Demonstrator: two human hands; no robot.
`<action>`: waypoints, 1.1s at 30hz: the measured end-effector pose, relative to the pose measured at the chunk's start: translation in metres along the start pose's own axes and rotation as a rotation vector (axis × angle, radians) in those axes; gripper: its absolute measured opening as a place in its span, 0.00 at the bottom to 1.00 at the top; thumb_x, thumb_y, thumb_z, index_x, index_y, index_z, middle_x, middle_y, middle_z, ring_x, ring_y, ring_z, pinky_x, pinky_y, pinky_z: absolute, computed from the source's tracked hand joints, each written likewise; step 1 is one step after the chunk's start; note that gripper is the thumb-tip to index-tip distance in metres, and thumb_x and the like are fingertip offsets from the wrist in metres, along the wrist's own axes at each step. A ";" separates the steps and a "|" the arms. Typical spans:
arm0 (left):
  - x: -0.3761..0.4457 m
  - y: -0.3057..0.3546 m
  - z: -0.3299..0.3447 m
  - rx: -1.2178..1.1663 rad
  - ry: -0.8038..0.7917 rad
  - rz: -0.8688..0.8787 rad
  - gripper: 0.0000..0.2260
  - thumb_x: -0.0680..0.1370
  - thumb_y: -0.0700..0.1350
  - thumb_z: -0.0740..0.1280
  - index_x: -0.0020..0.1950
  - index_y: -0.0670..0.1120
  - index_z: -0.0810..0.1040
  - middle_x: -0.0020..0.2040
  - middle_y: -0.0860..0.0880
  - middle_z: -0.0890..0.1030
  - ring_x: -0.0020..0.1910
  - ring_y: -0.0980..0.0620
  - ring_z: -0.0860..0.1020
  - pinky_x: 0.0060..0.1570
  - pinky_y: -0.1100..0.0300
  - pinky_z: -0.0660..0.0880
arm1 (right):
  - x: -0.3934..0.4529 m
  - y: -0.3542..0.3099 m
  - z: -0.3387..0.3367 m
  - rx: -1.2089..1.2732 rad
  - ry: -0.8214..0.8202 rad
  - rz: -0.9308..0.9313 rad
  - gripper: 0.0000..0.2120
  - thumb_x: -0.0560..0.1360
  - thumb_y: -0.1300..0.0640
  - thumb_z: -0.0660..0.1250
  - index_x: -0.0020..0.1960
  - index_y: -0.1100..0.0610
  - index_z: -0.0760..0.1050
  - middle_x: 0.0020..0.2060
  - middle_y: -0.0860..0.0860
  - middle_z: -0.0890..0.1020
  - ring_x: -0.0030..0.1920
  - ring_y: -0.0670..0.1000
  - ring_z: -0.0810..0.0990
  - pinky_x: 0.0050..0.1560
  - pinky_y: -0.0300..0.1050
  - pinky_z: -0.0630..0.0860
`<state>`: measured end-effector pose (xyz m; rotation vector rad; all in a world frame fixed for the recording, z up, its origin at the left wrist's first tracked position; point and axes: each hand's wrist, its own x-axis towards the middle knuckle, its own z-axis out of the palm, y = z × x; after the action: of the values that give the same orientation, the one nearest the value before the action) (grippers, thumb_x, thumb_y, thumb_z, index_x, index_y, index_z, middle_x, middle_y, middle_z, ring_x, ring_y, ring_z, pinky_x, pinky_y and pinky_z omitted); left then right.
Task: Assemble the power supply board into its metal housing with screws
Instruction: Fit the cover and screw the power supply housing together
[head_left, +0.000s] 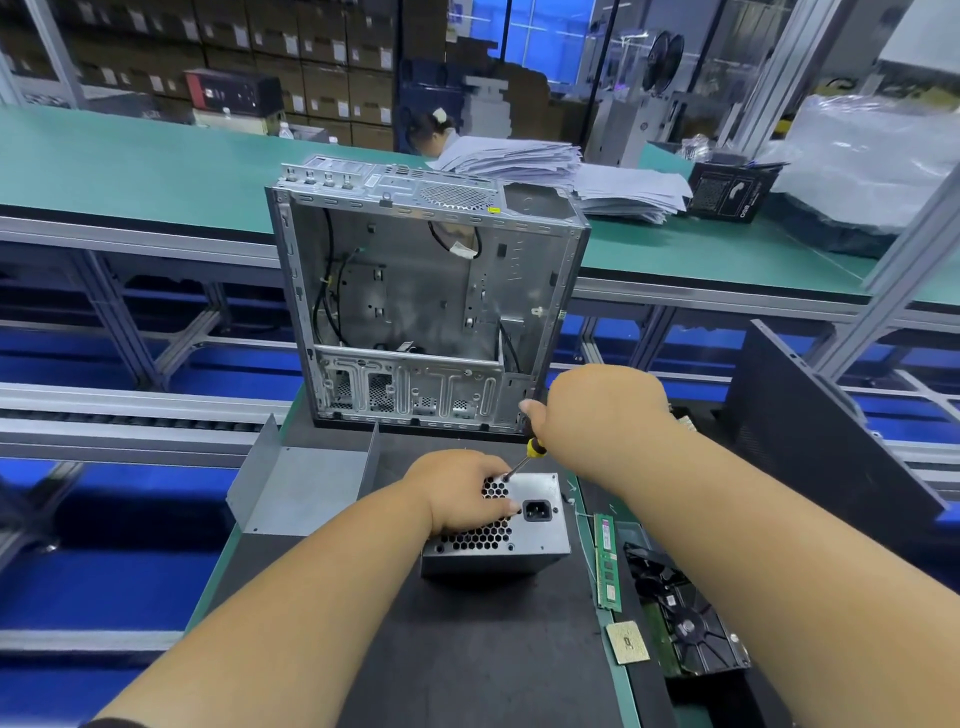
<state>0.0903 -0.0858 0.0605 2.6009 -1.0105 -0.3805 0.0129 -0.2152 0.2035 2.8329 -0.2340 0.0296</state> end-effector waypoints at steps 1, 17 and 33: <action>0.000 -0.001 0.000 0.005 0.000 0.003 0.20 0.75 0.65 0.63 0.63 0.58 0.74 0.58 0.56 0.78 0.58 0.52 0.75 0.50 0.59 0.69 | 0.000 0.003 0.000 0.088 -0.004 -0.030 0.19 0.81 0.41 0.54 0.38 0.54 0.65 0.34 0.49 0.69 0.33 0.52 0.69 0.28 0.43 0.58; -0.001 0.001 0.001 0.045 -0.031 0.009 0.22 0.76 0.66 0.62 0.64 0.55 0.73 0.62 0.55 0.77 0.66 0.51 0.73 0.57 0.55 0.73 | 0.002 0.003 -0.007 0.205 0.003 -0.342 0.11 0.79 0.50 0.65 0.46 0.54 0.65 0.35 0.47 0.70 0.39 0.53 0.72 0.30 0.45 0.64; 0.001 -0.001 0.002 0.042 -0.019 -0.007 0.25 0.75 0.66 0.62 0.68 0.57 0.72 0.64 0.56 0.77 0.64 0.51 0.74 0.58 0.55 0.73 | -0.005 -0.001 0.002 0.258 0.121 -0.293 0.07 0.76 0.53 0.63 0.48 0.52 0.65 0.44 0.50 0.74 0.44 0.54 0.74 0.42 0.49 0.67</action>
<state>0.0907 -0.0862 0.0587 2.6436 -1.0267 -0.3904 0.0083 -0.2143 0.2011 3.0765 0.2282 0.1788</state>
